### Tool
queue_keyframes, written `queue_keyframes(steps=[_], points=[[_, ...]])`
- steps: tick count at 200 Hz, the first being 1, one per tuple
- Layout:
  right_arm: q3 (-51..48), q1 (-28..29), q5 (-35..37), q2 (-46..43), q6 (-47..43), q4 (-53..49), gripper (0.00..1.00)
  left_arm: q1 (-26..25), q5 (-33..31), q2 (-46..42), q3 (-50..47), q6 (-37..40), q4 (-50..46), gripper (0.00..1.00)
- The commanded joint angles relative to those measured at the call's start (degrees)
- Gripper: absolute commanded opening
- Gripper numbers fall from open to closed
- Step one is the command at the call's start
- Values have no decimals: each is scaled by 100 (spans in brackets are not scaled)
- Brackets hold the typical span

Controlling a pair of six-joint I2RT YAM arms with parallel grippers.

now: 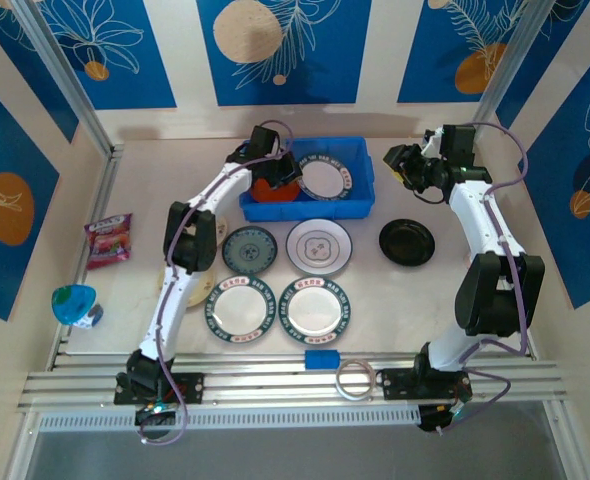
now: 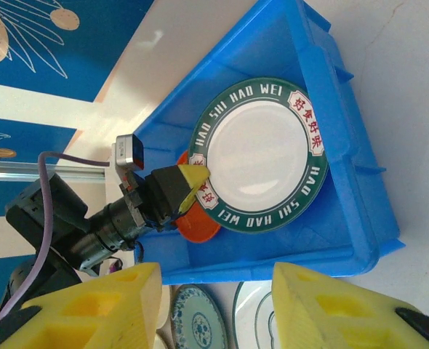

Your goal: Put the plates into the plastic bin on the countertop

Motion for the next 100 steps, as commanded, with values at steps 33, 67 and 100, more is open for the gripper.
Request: queue_keyframes(steps=[33,67,100], points=[[-31,67,-133,70,-95,-67,45,-134,-56,137,451,50,-139,0],[-29,67,-151,81,-104,-39,44,-184,-48,252,599,-7,-157,2],[6,81,-192,112,-121,-39,43,-235,-39,347,681,-60,-166,3]])
